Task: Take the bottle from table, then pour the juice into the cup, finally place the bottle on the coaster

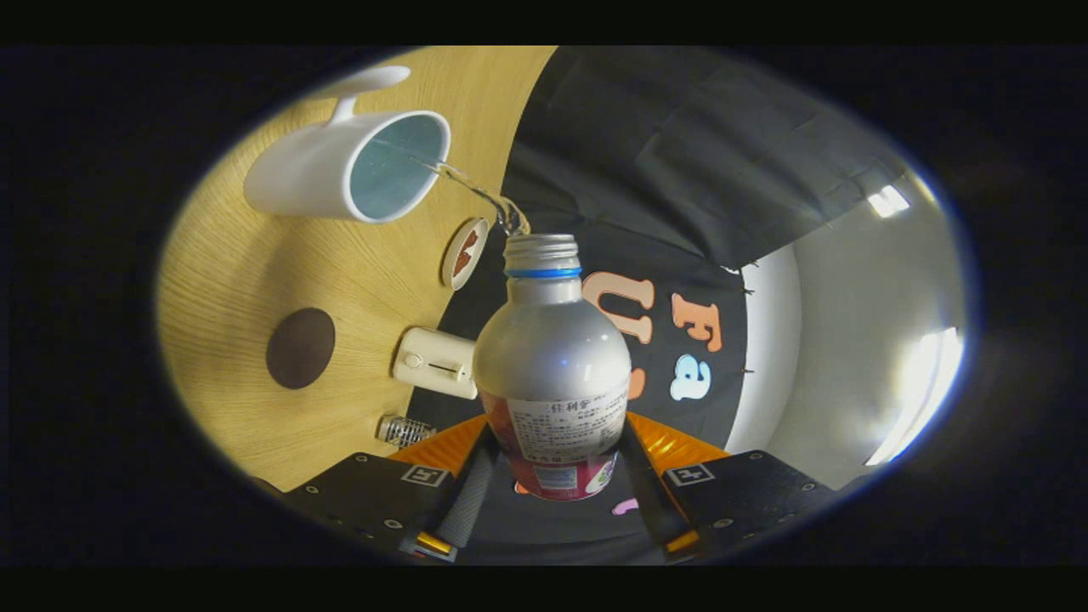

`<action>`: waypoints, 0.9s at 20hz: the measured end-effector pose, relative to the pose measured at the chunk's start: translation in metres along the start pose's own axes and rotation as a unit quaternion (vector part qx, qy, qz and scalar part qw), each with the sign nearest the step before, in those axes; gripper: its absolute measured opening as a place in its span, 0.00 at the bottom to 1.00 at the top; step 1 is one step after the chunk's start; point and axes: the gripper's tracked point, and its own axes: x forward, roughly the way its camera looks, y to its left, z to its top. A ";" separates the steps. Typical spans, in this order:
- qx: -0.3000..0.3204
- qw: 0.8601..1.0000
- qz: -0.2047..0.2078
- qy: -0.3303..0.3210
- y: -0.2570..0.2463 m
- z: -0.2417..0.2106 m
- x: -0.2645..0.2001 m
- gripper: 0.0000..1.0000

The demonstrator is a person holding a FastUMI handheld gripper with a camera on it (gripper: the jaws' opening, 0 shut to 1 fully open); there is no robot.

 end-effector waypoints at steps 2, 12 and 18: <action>-0.003 1.000 -0.001 0.000 -0.001 -0.001 0.000 0.77; -0.032 0.999 -0.007 -0.011 -0.006 0.003 0.004 0.77; -0.049 0.998 -0.019 -0.025 -0.008 0.008 0.005 0.77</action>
